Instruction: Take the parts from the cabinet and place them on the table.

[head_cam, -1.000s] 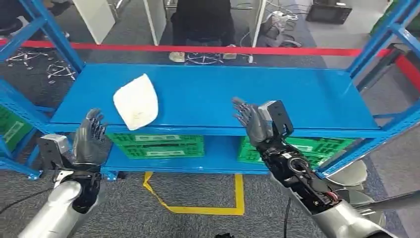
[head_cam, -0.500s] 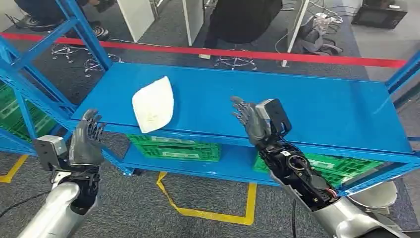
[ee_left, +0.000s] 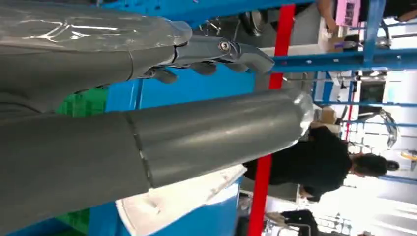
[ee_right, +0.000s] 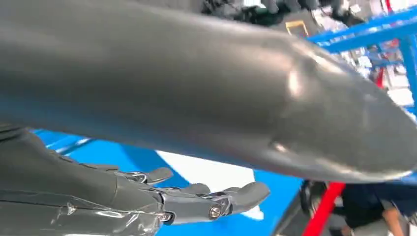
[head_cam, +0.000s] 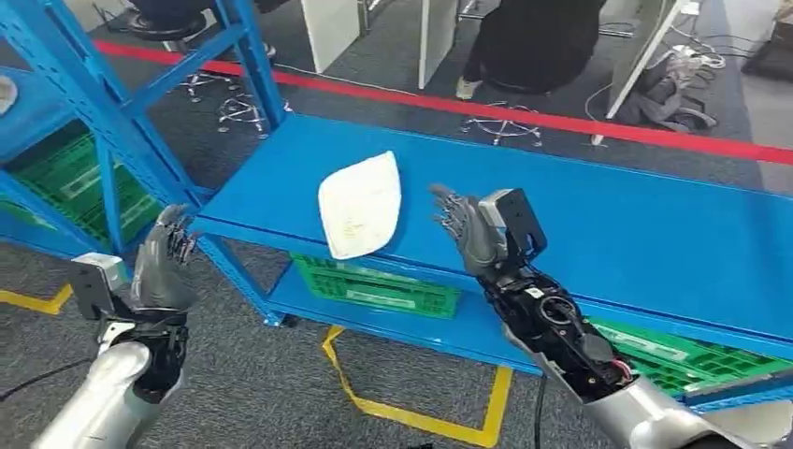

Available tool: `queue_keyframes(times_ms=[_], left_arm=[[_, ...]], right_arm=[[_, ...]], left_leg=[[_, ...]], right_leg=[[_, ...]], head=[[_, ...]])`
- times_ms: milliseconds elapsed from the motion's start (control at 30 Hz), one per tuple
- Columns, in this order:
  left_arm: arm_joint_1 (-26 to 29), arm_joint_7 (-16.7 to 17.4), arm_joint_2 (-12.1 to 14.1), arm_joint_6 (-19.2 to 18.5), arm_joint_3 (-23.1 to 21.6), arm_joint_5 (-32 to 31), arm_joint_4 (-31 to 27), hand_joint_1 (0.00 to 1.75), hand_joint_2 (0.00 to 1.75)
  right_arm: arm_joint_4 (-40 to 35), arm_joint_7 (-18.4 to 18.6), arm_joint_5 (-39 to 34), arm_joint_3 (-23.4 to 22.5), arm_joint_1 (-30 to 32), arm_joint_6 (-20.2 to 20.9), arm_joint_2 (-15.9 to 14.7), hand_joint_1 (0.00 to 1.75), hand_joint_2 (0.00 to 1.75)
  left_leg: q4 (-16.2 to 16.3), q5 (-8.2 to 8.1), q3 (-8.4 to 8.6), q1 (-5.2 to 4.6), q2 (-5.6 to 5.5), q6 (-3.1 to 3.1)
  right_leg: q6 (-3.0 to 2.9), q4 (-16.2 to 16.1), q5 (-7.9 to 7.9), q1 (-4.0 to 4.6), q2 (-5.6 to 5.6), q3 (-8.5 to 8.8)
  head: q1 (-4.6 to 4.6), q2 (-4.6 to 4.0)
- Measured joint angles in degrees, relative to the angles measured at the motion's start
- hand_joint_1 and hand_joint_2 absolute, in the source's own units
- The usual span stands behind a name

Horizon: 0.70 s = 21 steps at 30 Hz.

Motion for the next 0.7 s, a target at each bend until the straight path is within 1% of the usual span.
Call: queue_keyframes(times_ms=[33, 67, 100, 133, 167, 200, 267, 300, 333, 367, 400, 433, 467, 500, 533, 567, 600, 633, 667, 700], left_arm=[[0.1, 0.0, 0.0, 0.0, 0.0, 0.0, 0.0, 0.00, 0.00], [0.1, 0.0, 0.0, 0.0, 0.0, 0.0, 0.0, 0.00, 0.00], [0.1, 0.0, 0.0, 0.0, 0.0, 0.0, 0.0, 0.00, 0.00], [0.1, 0.0, 0.0, 0.0, 0.0, 0.0, 0.0, 0.00, 0.00], [0.0, 0.0, -0.1, 0.0, 0.0, 0.0, 0.0, 0.00, 0.00], [0.0, 0.0, -0.1, 0.0, 0.0, -0.1, 0.0, 0.00, 0.00], [0.2, 0.0, 0.0, 0.0, 0.0, -0.2, 0.0, 0.00, 0.00], [0.2, 0.0, 0.0, 0.0, 0.0, -0.2, 0.0, 0.00, 0.00], [0.1, 0.0, 0.0, 0.0, 0.0, -0.2, 0.0, 0.00, 0.00], [-0.2, 0.0, 0.0, 0.0, 0.0, -0.2, 0.0, 0.00, 0.00], [-0.3, 0.0, 0.0, 0.0, 0.0, -0.2, 0.0, 0.00, 0.00], [0.0, 0.0, 0.0, 0.2, 0.0, -0.2, 0.0, 0.00, 0.00], [0.2, 0.0, 0.1, 0.2, 0.0, -0.2, 0.0, 0.00, 0.00], [0.3, 0.0, 0.1, 0.3, 0.0, -0.2, 0.0, 0.00, 0.00], [0.4, 0.0, 0.1, 0.3, 0.0, -0.2, 0.0, 0.00, 0.00], [0.4, 0.1, 0.2, 0.5, 0.0, -0.3, 0.0, 0.00, 0.00], [0.4, 0.1, 0.2, 0.5, 0.0, -0.3, 0.0, 0.00, 0.00], [0.4, 0.1, 0.3, 0.5, 0.0, -0.3, 0.0, 0.00, 0.00], [0.3, 0.2, 0.3, 0.6, 0.0, -0.4, 0.0, 0.00, 0.00], [0.4, 0.2, 0.3, 0.6, 0.0, -0.4, -0.1, 0.00, 0.00]], right_arm=[[0.1, 0.0, 0.0, 0.0, 0.1, 0.0, 0.0, 0.00, 0.00], [0.1, 0.0, 0.0, 0.0, 0.0, -0.1, 0.0, 0.00, 0.00], [0.1, 0.1, 0.0, -0.1, 0.0, -0.2, 0.0, 0.00, 0.00], [0.1, 0.1, 0.0, -0.1, 0.1, -0.2, 0.0, 0.00, 0.00], [0.2, 0.1, 0.0, -0.1, 0.1, -0.2, 0.0, 0.00, 0.00], [0.2, 0.2, 0.0, -0.1, 0.1, -0.2, 0.0, 0.00, 0.00], [0.2, 0.1, 0.0, 0.0, 0.1, -0.2, 0.0, 0.00, 0.00], [0.1, 0.1, 0.0, 0.0, -0.1, -0.2, 0.0, 0.00, 0.00], [0.1, 0.1, 0.0, 0.0, -0.1, -0.1, 0.0, 0.00, 0.00], [0.1, 0.0, 0.0, 0.0, -0.3, -0.1, 0.0, 0.00, 0.00], [0.2, 0.1, 0.0, -0.2, -0.4, -0.1, 0.0, 0.00, 0.00], [0.2, 0.1, 0.0, -0.1, -0.5, 0.0, 0.0, 0.00, 0.00], [0.2, 0.1, 0.0, 0.0, -0.4, 0.2, 0.0, 0.00, 0.00], [0.3, 0.1, 0.0, 0.0, -0.5, 0.2, 0.0, 0.00, 0.00], [0.3, 0.1, -0.1, 0.1, -0.5, 0.2, 0.0, 0.00, 0.00], [0.3, 0.1, -0.3, 0.1, -0.5, 0.2, 0.0, 0.00, 0.00], [0.3, 0.2, -0.3, 0.0, -0.6, 0.2, 0.0, 0.00, 0.00], [0.3, 0.2, -0.3, 0.1, -0.6, 0.2, 0.0, 0.00, 0.00], [0.4, 0.2, -0.3, 0.1, -0.8, 0.2, 0.0, 0.00, 0.00], [0.4, 0.4, -0.3, 0.1, -0.8, 0.2, 0.0, 0.00, 0.00]], left_leg=[[0.1, -0.32, 0.40, 0.06, -0.64, -0.17], [0.3, -0.77, 1.01, 0.16, -1.40, -0.35], [0.5, -1.28, 1.56, 0.28, -2.03, -0.62], [0.7, -1.80, 1.57, 0.39, -2.60, -0.95], [1.2, -1.99, 1.53, 0.16, -3.07, -1.28], [1.3, -2.03, 1.06, 0.41, -3.63, -1.54], [0.9, -1.78, 0.79, 0.66, -4.40, -2.23], [1.2, -2.19, 0.82, 0.59, -4.53, -2.65], [2.4, -2.56, 0.59, 0.48, -2.06, -2.87], [5.6, -3.71, -1.17, 0.37, -0.05, -3.16], [10.6, -5.38, -4.08, 0.47, 0.84, -3.41], [16.0, -7.00, -7.49, 0.56, 1.19, -3.57], [19.7, -7.47, -10.25, 0.62, 1.31, -3.70], [20.4, -6.56, -11.55, 0.67, 1.36, -3.71], [18.1, -4.30, -11.23, 0.69, 1.39, -3.62], [13.1, -0.82, -9.32, 0.70, 1.46, -3.44], [7.1, 2.51, -6.73, 0.70, 1.62, -3.28], [2.4, 4.19, -4.89, 0.66, 1.97, -3.04], [1.8, 2.63, -3.95, 0.10, 1.94, -2.97], [1.9, 2.40, -4.00, 0.14, 1.80, -2.63]], right_leg=[[0.12, -1.8, 2.07, -0.20, 0.01, 0.26], [0.23, -6.3, 5.59, -0.43, 0.12, 1.82], [0.33, -11.9, 9.31, -0.65, 0.73, 3.91], [0.51, -16.3, 11.37, -1.09, 3.22, 5.28], [0.47, -17.4, 10.51, -0.96, 4.08, 6.12], [-0.06, -18.4, 9.33, -0.86, 3.74, 7.29], [-0.70, -18.1, 9.25, -0.39, 3.18, 7.07], [-1.21, -18.8, 9.34, -0.98, 2.77, 7.75], [-1.50, -19.0, 9.24, -0.89, 2.48, 8.37], [-1.98, -19.1, 8.96, -0.82, 1.96, 8.80], [-2.36, -19.1, 8.68, -0.69, 1.60, 9.05], [-2.61, -19.1, 8.34, -0.57, 1.29, 9.31], [-2.64, -19.1, 8.01, -0.55, 1.05, 9.55], [-2.59, -19.1, 7.68, -0.54, 0.93, 9.91], [-2.52, -19.1, 7.26, -0.54, 0.78, 10.43], [-2.41, -19.1, 6.74, -0.55, 0.65, 11.14], [-2.25, -19.1, 6.19, -0.56, 0.54, 11.91], [-2.02, -19.2, 5.65, -0.51, 0.42, 12.14], [-1.50, -19.2, 5.14, 0.01, 0.47, 12.28], [-1.21, -19.4, 4.93, -0.03, 0.44, 12.35]], head=[[0.11, 0.00], [0.26, 0.00], [0.39, 0.00], [0.74, 0.00], [0.59, 0.00], [0.66, 0.00], [0.50, 0.00], [0.43, 0.00], [0.30, 0.00], [-0.57, 0.00], [-0.68, 0.00], [-0.74, 0.00], [-1.05, 0.00], [-1.23, 0.00], [-1.33, 0.00], [-1.42, 0.00], [-1.47, 0.00], [-1.55, 0.00], [-2.01, 0.00], [-1.75, 0.00]])
